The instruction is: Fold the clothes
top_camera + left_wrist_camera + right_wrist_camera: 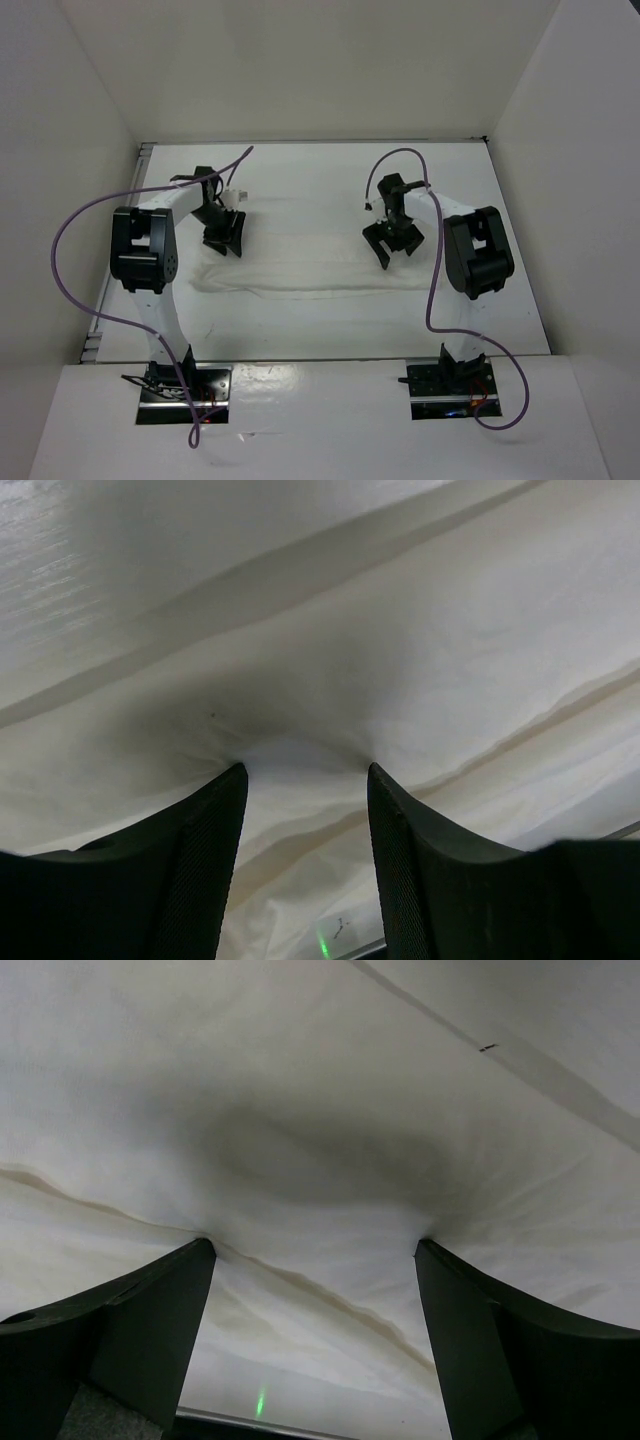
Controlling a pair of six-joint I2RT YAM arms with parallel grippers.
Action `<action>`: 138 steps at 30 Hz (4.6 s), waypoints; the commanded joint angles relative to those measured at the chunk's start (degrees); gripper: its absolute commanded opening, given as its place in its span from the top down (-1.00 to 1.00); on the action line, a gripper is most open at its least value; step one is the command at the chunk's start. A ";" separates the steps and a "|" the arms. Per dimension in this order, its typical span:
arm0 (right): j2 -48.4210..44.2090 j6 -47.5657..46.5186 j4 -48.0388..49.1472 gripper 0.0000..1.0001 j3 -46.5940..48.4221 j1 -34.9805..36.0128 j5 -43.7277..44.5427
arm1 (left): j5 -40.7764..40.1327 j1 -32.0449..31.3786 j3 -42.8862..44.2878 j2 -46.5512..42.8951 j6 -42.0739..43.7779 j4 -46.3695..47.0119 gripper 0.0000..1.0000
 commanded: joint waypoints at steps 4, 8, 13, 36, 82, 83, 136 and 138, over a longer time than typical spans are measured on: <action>-0.07 4.80 7.24 -0.78 1.09 -3.04 3.85 | -4.94 0.29 0.00 3.01 -5.01 4.72 -0.19; 2.22 6.03 8.39 -0.81 2.15 -3.75 3.85 | -5.47 0.29 1.84 5.81 -6.40 4.72 -0.24; 5.73 6.04 9.79 -0.81 3.47 -4.27 3.85 | -6.01 0.29 6.58 9.15 -6.94 4.72 -0.24; 4.87 -2.48 -1.09 -0.85 25.87 -5.78 -4.93 | -3.90 0.99 26.37 6.01 -2.64 -3.79 -0.65; 20.94 -15.58 -3.30 -0.11 38.53 9.35 -21.03 | 15.70 23.14 -1.84 -20.37 9.94 -11.19 -0.80; 20.94 -15.58 -3.30 -0.11 38.53 9.35 -21.03 | 15.70 23.14 -1.84 -20.37 9.94 -11.19 -0.80; 14.18 -30.53 -25.19 1.00 32.39 18.48 -22.88 | 20.18 23.14 -2.37 -17.12 12.05 -12.77 -0.80; 14.18 -30.53 -25.19 0.94 32.38 19.54 -22.87 | 20.18 23.14 -2.37 -16.59 12.05 -12.77 -0.80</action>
